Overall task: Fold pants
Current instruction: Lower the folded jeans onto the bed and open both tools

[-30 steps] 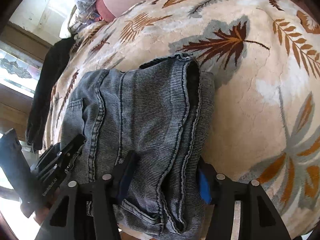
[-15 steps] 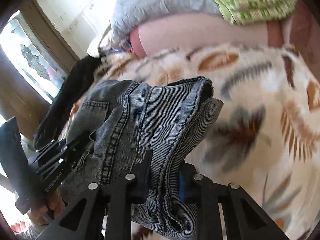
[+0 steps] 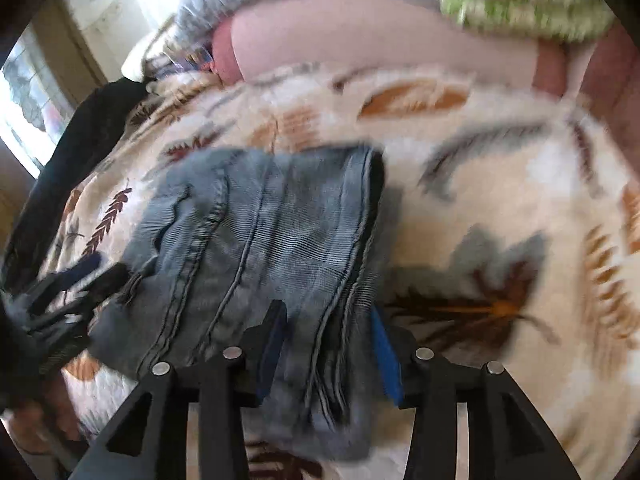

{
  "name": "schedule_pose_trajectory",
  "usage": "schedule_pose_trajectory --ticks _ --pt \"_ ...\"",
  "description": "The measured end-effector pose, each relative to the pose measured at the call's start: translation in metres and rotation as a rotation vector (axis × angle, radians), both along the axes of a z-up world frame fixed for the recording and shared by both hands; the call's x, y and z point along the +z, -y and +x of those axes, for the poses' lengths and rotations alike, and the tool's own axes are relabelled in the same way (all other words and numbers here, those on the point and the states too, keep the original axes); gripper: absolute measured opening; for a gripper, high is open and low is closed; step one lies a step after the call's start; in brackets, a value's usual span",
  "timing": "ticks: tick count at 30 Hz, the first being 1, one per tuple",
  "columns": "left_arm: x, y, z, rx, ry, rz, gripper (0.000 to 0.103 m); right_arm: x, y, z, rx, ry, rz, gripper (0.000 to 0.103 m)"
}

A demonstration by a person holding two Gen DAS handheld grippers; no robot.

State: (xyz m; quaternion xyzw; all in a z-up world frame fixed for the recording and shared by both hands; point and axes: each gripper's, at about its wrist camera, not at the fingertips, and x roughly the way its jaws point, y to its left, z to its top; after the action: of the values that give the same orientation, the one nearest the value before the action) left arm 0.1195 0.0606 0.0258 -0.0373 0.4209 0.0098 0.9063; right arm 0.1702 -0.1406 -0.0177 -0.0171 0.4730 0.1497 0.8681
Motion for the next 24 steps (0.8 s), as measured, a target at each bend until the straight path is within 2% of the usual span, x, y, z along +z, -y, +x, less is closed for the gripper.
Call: schedule_pose_trajectory --ticks 1,3,4,5,6,7,8,10,15,17,20,22,24 --pt "0.01 -0.001 -0.011 0.005 0.039 -0.006 0.079 0.012 0.001 -0.013 0.009 0.047 -0.005 0.052" --pt "0.022 0.002 -0.031 0.009 0.106 0.002 0.085 0.022 0.0 -0.032 0.014 0.101 -0.015 0.073" --pt "0.02 0.005 -0.032 0.003 0.097 0.022 0.086 0.019 -0.004 -0.042 0.018 0.109 -0.036 0.075" --pt "0.012 0.012 -0.03 -0.013 0.069 0.047 0.086 0.011 -0.007 -0.043 0.029 0.095 -0.069 0.075" --pt "-0.007 0.022 -0.023 -0.038 -0.006 0.089 0.086 -0.002 -0.013 -0.044 0.038 0.064 -0.12 0.075" --pt "-0.026 0.03 -0.015 -0.057 -0.089 0.126 0.087 -0.025 -0.018 -0.039 0.046 -0.008 -0.189 0.075" --pt "-0.039 0.035 -0.012 -0.074 -0.117 0.129 0.087 -0.04 -0.017 -0.037 0.047 -0.056 -0.2 0.075" --pt "-0.029 0.034 -0.019 -0.05 -0.07 0.124 0.086 -0.031 -0.005 -0.039 0.001 -0.052 -0.118 0.076" --pt "0.012 0.031 -0.034 -0.028 0.034 0.107 0.086 0.019 0.005 -0.048 0.002 0.048 -0.11 0.076" --pt "0.014 0.03 -0.031 -0.008 0.03 0.099 0.086 0.04 0.006 -0.036 -0.018 0.078 -0.077 0.077" --pt "-0.008 0.034 -0.013 -0.018 -0.063 0.127 0.086 0.058 -0.005 -0.004 -0.044 0.115 -0.065 0.084" --pt "-0.028 0.043 -0.005 -0.052 -0.114 0.169 0.086 0.052 -0.019 0.023 -0.046 0.128 -0.105 0.085" --pt "-0.03 0.046 -0.01 -0.054 -0.08 0.178 0.086 0.032 -0.03 0.053 -0.068 0.115 -0.173 0.085"
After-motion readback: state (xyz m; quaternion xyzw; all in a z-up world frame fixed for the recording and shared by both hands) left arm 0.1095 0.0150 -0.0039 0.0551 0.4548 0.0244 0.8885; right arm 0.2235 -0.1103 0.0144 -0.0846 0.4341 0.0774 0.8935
